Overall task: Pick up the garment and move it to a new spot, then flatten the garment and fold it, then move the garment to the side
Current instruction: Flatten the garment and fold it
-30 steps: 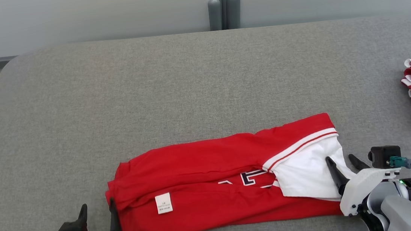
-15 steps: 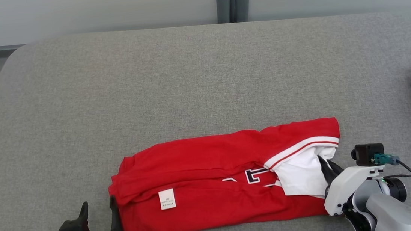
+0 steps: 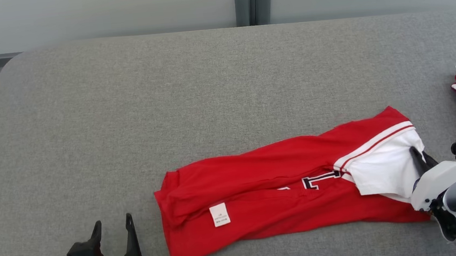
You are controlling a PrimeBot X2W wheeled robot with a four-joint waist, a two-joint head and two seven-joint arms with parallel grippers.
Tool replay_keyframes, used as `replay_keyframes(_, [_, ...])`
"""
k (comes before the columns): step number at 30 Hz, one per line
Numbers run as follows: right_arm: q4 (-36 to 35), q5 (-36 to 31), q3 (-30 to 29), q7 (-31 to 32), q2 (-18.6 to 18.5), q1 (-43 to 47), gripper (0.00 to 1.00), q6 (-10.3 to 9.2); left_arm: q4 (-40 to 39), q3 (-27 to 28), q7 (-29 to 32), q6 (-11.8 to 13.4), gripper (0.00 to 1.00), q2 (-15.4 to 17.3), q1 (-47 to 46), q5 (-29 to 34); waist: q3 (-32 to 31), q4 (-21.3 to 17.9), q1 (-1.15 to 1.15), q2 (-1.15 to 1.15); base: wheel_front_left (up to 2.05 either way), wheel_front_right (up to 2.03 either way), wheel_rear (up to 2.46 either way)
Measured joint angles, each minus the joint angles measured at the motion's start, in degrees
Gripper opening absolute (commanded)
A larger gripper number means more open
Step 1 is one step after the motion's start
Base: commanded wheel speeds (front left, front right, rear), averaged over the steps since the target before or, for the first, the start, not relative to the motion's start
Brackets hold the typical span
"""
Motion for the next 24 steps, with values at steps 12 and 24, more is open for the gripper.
replay_keyframes(12, [-15.4, -8.9, 1.0, 0.0, 2.3, 1.8, 0.00, -0.05, 0.5, -0.7, 0.0, 0.0, 1.00, 0.0, 0.1, -0.5, -0.7, -1.7, 0.00, 0.00, 0.00, 0.00, 0.00])
replay_keyframes(24, [-25.3, -6.7, 19.4, 3.6, 5.9, 0.0, 0.00, -0.07, 1.0, -4.2, 0.0, -0.2, 1.00, 0.0, 0.2, -2.2, -1.8, 1.4, 0.00, 0.00, 0.00, 0.00, 0.00])
